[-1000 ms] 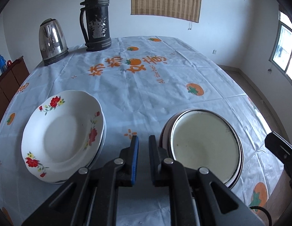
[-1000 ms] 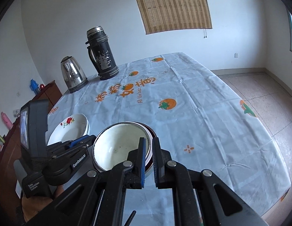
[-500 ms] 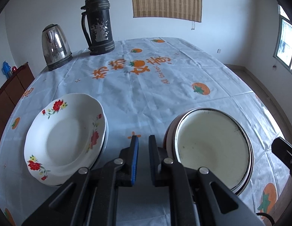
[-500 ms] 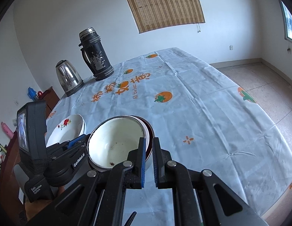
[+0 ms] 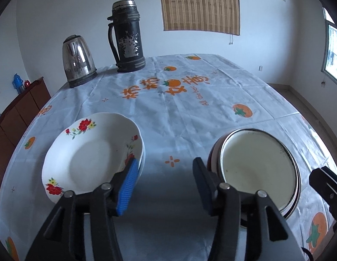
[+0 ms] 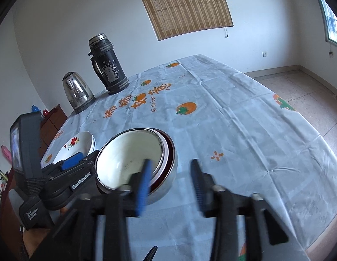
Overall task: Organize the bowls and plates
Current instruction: 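Open both grippers to release the enamel bowl, then withdraw both grippers from the nested bowls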
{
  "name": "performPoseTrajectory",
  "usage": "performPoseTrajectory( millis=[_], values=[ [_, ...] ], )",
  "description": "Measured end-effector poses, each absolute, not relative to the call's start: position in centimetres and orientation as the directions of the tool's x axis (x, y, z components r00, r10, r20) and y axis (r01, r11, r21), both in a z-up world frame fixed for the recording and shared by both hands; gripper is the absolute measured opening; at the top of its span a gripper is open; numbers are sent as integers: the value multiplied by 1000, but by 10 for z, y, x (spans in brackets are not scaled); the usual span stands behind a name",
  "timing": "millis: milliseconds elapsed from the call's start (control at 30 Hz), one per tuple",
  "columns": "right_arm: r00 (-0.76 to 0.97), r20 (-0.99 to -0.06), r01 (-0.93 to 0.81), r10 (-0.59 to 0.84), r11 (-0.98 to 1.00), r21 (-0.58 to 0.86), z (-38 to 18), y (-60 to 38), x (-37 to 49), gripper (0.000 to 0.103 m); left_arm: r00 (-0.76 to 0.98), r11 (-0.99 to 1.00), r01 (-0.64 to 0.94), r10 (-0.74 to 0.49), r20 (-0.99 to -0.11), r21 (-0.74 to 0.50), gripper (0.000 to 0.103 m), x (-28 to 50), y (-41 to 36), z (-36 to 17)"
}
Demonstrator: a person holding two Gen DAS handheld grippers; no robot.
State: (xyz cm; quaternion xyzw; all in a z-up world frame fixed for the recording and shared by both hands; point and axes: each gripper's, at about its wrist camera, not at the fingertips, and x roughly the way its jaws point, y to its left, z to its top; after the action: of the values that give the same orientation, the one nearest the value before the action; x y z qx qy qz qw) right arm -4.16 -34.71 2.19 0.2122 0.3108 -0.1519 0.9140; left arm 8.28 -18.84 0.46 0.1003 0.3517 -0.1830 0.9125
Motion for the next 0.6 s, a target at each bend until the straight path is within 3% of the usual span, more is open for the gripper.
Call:
performPoseTrajectory(
  millis=[67, 167, 300, 600],
  values=[
    [768, -622, 411, -151, 861, 299, 22, -347, -44, 58, 704, 919, 391, -258, -662, 57, 75, 78, -183, 7],
    [770, -621, 409, -147, 860, 304, 21, -345, -45, 58, 719, 917, 394, -267, -642, 59, 76, 72, -178, 11],
    [780, -607, 404, -150, 862, 306, 20, -340, -51, 58, 732, 922, 385, -273, -624, 48, 97, 64, -169, 15],
    [803, -576, 393, -151, 861, 323, 21, -328, -67, 59, 748, 930, 368, -281, -601, 22, 100, 52, -151, 19]
  ],
)
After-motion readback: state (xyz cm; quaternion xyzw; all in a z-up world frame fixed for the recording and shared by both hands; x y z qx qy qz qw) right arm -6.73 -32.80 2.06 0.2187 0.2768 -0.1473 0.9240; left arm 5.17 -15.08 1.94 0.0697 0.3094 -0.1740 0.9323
